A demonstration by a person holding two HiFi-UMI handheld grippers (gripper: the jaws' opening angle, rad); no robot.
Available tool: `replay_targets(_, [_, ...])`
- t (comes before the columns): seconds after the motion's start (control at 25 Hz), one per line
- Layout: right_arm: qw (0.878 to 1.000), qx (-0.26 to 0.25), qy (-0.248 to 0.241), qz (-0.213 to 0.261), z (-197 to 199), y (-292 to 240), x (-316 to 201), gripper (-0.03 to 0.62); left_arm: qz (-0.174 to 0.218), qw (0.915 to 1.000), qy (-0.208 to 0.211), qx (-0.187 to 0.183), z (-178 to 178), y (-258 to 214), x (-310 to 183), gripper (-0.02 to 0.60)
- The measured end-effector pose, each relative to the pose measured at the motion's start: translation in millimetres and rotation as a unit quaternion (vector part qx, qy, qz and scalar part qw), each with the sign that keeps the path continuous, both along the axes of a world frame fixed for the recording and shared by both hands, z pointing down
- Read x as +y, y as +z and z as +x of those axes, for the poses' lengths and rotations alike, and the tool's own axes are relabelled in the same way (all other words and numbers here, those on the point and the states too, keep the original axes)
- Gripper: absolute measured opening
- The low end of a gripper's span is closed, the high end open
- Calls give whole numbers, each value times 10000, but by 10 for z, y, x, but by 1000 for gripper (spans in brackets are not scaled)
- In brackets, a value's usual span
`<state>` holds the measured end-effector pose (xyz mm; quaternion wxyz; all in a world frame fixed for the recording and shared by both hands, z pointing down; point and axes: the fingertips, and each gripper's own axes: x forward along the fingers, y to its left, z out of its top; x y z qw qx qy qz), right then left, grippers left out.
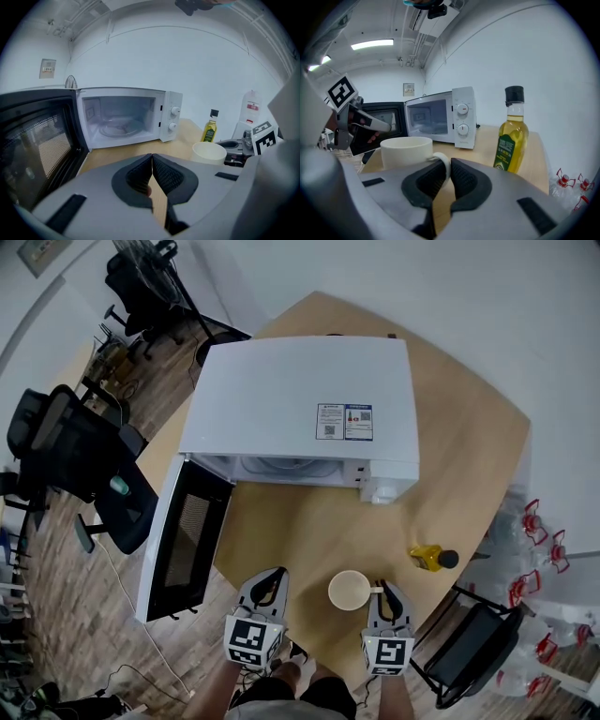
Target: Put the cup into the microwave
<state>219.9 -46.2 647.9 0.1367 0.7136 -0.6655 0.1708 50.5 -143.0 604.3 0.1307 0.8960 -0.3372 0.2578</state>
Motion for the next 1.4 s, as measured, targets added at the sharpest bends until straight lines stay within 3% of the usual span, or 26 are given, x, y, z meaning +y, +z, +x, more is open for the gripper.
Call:
replay_targets(1.0, [9965,-143,-648,507,-484,-1053,-1165,38,750,9924,-859,466,-630,-837,-568,23])
replay_targets(1.4, [9950,-172,-713,678,-484,-1139,-1773,39,926,9896,-940,570,-612,-905,-959,23])
